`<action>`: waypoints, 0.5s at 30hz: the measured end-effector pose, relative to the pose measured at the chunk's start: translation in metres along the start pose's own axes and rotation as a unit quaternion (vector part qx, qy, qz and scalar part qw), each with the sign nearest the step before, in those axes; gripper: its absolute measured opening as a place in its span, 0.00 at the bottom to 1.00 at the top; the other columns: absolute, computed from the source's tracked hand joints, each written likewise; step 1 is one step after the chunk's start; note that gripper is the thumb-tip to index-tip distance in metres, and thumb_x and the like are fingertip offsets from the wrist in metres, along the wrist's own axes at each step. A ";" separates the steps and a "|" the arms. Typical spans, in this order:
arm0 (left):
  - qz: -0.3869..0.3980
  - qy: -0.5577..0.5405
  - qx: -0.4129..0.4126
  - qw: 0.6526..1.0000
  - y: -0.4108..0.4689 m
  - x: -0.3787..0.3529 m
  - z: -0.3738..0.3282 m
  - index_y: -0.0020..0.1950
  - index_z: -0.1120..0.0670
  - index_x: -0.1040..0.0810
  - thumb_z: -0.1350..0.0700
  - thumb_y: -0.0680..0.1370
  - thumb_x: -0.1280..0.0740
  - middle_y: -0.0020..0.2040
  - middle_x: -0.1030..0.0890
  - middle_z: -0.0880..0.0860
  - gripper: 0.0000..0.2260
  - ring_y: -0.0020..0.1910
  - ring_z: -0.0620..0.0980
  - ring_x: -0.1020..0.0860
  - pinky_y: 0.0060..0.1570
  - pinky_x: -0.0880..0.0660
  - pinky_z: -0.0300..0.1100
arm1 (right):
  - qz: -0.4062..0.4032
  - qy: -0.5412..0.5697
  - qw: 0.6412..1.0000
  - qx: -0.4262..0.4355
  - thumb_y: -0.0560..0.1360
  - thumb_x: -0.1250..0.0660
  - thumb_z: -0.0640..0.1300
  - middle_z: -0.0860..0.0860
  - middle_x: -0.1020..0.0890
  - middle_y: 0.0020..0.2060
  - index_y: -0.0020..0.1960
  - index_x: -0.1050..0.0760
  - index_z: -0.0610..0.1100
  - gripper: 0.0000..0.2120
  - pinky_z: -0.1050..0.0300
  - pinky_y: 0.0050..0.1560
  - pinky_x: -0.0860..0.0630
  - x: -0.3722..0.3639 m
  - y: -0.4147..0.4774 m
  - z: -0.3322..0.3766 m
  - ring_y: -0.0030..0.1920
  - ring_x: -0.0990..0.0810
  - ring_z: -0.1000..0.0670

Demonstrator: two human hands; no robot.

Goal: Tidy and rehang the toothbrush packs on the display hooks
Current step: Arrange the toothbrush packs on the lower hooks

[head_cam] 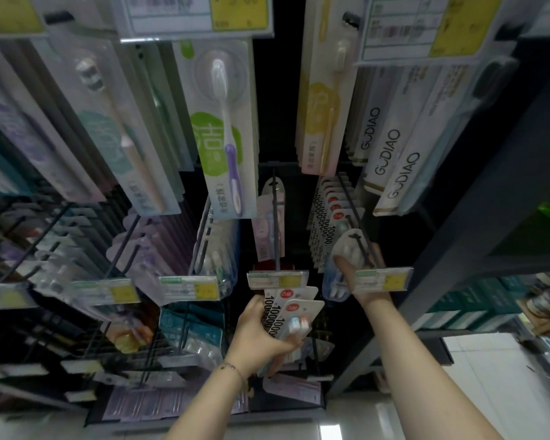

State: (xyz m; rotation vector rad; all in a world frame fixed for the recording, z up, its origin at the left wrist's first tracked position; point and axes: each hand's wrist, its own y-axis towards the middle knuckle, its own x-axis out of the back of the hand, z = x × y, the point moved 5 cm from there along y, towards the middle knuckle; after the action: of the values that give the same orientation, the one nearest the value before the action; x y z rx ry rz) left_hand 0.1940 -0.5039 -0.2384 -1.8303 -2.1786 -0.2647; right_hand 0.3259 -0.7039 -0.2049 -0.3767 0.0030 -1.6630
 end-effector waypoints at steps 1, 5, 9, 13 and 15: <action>0.001 -0.006 0.003 1.000 -0.002 0.000 0.002 0.59 0.49 0.23 0.56 0.62 0.16 0.56 0.23 0.45 0.28 0.53 0.33 0.22 0.49 0.25 0.27 | -0.005 -0.011 1.000 0.022 0.76 0.28 0.44 0.44 0.31 0.70 0.74 0.39 0.42 0.31 0.61 0.56 0.35 0.003 -0.002 -0.002 0.65 0.29 0.44; -0.007 -0.012 0.014 1.000 -0.007 0.001 0.012 0.56 0.48 0.24 0.52 0.60 0.16 0.53 0.21 0.45 0.28 0.52 0.39 0.19 0.50 0.20 0.36 | 0.009 -0.035 0.997 0.065 0.77 0.32 0.35 0.48 0.33 0.59 0.73 0.40 0.37 0.28 0.72 0.51 0.41 0.012 -0.021 0.001 0.60 0.32 0.50; -0.002 -0.016 0.026 1.000 -0.012 0.002 0.021 0.55 0.48 0.25 0.51 0.58 0.16 0.52 0.18 0.46 0.30 0.52 0.42 0.18 0.54 0.19 0.43 | 0.014 -0.045 0.994 0.095 0.75 0.31 0.36 0.50 0.30 0.54 0.62 0.34 0.42 0.19 0.67 0.55 0.37 0.014 -0.035 0.000 0.57 0.29 0.49; 0.009 -0.023 0.027 0.999 -0.017 0.003 0.023 0.55 0.50 0.25 0.53 0.58 0.15 0.52 0.17 0.41 0.30 0.52 0.41 0.18 0.54 0.19 0.41 | 0.018 0.048 0.995 0.084 0.73 0.33 0.29 0.51 0.21 0.48 0.53 0.26 0.44 0.13 0.60 0.53 0.29 0.024 -0.053 -0.003 0.48 0.21 0.58; 0.009 -0.024 0.026 0.999 -0.020 0.005 0.024 0.55 0.50 0.25 0.51 0.58 0.16 0.51 0.18 0.40 0.30 0.52 0.40 0.18 0.53 0.20 0.38 | 0.005 0.060 0.992 0.108 0.68 0.33 0.33 0.54 0.19 0.42 0.47 0.24 0.45 0.12 0.67 0.46 0.25 0.030 -0.061 -0.001 0.40 0.20 0.65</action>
State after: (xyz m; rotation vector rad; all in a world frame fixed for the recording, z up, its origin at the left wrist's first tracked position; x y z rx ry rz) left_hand 0.1713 -0.4950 -0.2587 -1.8449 -2.1796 -0.1593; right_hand 0.2641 -0.7246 -0.1849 -0.1125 -0.0856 -1.6554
